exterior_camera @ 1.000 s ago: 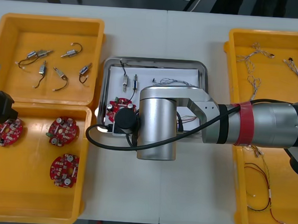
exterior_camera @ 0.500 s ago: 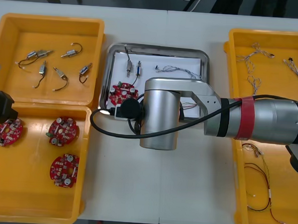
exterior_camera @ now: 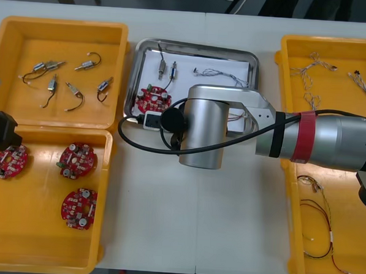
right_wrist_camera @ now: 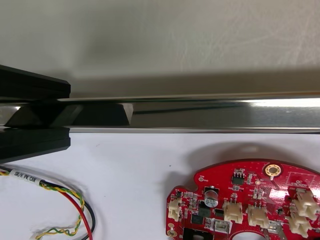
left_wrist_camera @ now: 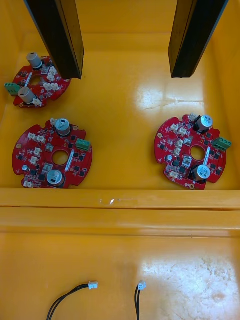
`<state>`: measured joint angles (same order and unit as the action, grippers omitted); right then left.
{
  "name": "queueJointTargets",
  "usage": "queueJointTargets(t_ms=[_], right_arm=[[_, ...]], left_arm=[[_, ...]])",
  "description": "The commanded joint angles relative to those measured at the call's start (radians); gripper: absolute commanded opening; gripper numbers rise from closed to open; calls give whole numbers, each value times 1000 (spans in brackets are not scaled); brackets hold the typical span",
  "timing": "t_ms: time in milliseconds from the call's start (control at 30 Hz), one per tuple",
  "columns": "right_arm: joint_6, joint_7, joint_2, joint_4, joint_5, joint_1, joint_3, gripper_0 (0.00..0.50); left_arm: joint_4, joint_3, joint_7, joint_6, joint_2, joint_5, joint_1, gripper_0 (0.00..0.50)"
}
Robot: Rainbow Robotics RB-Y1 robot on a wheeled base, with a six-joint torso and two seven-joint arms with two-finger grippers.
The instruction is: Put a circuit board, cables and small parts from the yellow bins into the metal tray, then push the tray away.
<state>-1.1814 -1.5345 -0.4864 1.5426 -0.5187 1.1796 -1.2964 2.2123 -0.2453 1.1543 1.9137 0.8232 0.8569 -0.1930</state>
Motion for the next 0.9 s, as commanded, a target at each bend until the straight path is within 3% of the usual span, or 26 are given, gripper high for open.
queueJointTargets(t_ms=[33,433,900], right_arm=[[22,-53,-46,-42,6,29,6,9],[114,-79,-97,-39,6,41,5,0],[180,-65,-97,-32,52,80,-70,0]], left_arm=[[27,-32,21,6,44,-10,18,500],[27,-32,21,6,44,-10,18,500],[27,-32,21,6,44,-10,18,500]])
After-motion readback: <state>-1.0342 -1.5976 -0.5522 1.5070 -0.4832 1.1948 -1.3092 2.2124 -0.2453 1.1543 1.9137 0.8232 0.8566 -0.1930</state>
